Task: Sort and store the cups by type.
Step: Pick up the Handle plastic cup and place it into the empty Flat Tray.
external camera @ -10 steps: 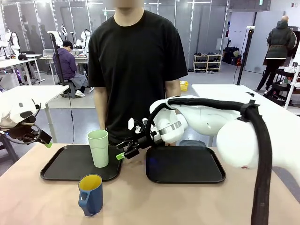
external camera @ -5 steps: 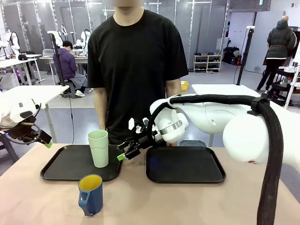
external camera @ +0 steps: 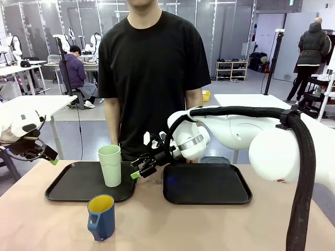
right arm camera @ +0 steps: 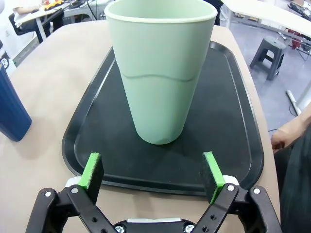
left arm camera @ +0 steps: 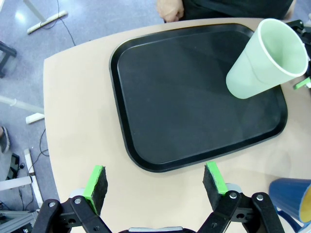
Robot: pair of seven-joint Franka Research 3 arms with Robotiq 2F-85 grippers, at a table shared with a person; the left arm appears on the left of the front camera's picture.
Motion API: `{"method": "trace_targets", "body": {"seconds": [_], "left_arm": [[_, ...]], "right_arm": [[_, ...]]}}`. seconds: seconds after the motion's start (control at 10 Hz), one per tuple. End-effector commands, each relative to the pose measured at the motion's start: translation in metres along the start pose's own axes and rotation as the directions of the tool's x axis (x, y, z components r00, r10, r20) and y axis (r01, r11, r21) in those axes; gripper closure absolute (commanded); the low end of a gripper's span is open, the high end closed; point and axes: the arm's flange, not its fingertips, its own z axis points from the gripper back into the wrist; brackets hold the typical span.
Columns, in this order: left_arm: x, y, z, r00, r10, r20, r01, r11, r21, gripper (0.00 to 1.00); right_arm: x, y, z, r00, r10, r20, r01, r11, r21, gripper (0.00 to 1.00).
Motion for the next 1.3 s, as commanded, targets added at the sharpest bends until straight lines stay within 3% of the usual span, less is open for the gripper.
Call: {"method": "trace_targets", "body": {"seconds": [0.0,0.4,0.5,0.6,0.7,0.8,1.0,1.2], "left_arm": [[0.000,0.002,0.000,1.000,0.006,0.002,-0.006,1.000,-0.009,0.00],[0.000,0.002,0.000,1.000,0.006,0.002,-0.006,1.000,-0.009,0.00],[0.000,0.002,0.000,1.000,0.006,0.002,-0.006,1.000,-0.009,0.00],[0.000,0.002,0.000,1.000,0.006,0.002,-0.006,1.000,-0.009,0.00],[0.000,0.002,0.000,1.000,0.006,0.002,-0.006,1.000,-0.009,0.00],[0.000,0.002,0.000,1.000,0.006,0.002,-0.006,1.000,-0.009,0.00],[0.000,0.002,0.000,1.000,0.006,0.002,-0.006,1.000,-0.009,0.00],[0.000,0.002,0.000,1.000,0.006,0.002,-0.006,1.000,-0.009,0.00]], "right_arm": [[0.001,-0.001,0.001,1.000,0.006,-0.004,-0.006,1.000,-0.009,0.00],[0.000,0.000,0.000,1.000,0.000,0.002,0.000,1.000,-0.001,0.00],[0.003,0.036,0.011,0.977,-0.067,-0.203,0.034,0.986,-0.162,0.00],[0.012,0.073,0.035,0.953,-0.066,-0.297,-0.011,0.968,-0.249,0.00],[0.015,0.096,0.054,0.923,-0.122,-0.365,0.017,0.960,-0.278,0.00],[0.020,0.121,0.071,0.890,-0.167,-0.425,0.023,0.946,-0.324,0.00],[0.030,0.167,0.100,0.887,-0.146,-0.438,-0.019,0.936,-0.351,0.00],[0.038,0.213,0.130,0.843,-0.219,-0.491,0.015,0.923,-0.385,0.00]]}}
